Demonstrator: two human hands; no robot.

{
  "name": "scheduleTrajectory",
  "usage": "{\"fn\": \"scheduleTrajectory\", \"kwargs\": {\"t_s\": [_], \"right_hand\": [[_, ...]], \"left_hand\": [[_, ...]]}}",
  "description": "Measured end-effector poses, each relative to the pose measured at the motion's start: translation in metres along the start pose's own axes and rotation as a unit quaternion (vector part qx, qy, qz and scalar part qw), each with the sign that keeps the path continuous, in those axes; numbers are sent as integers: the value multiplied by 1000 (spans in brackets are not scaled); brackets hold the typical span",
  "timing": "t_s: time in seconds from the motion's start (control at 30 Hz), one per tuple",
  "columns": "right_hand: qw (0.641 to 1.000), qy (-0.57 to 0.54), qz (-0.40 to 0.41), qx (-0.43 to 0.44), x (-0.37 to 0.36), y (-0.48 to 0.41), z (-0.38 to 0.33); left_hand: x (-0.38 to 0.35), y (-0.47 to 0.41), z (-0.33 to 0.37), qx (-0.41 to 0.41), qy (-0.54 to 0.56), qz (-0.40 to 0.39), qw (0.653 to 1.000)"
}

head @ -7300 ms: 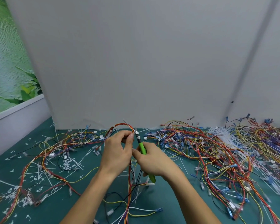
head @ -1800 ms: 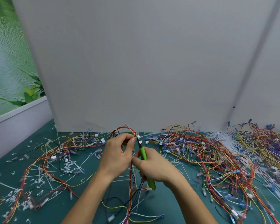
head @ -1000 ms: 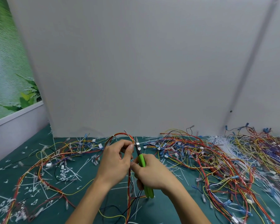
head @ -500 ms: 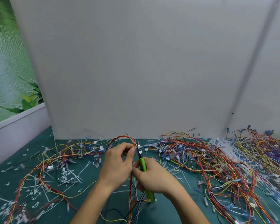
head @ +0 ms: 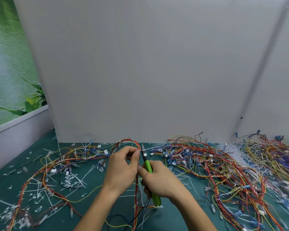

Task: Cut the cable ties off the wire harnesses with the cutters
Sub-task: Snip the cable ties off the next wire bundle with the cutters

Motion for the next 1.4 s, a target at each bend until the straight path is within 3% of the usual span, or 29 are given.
{"fn": "scheduleTrajectory", "kwargs": {"t_s": [0.2,0.53,0.7,0.87,1.0,1.07,1.17,1.27,1.4], "right_hand": [[999,16,-47,7,-2,4,-1],[998,63,-4,-12,1,1,0],[1000,16,5,-18,1,2,1],[990,-118,69,-19,10,0,3],[943,-307,128,-9,40,1,6],[935,-331,123,-7,49,2,7],[962,-257,89,-11,47,2,6],[983,-184,2,12,36,5,1],[980,-180,-65,52,27,9,-4]], "left_hand": [[3,-2,-3,30,37,35,998],[7,-5,-3,7,3,-1,1000],[9,-5,0,-3,8,-9,1000],[10,-3,1,-1,25,-19,999],[8,-5,2,32,121,-26,992],[8,-6,3,52,189,-24,980],[9,-6,8,73,301,-35,950],[13,-6,14,95,433,-73,893],[17,-8,17,130,544,-83,824]]}}
Point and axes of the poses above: each hand's wrist, its own y-axis away from the middle knuckle, its own x-axis out of the back of the hand, z = x × y, the point moved 2 cm from there along -y, towards the middle knuckle, and after that the axes turned 4 degrees about -z, right-handed, at the moved point
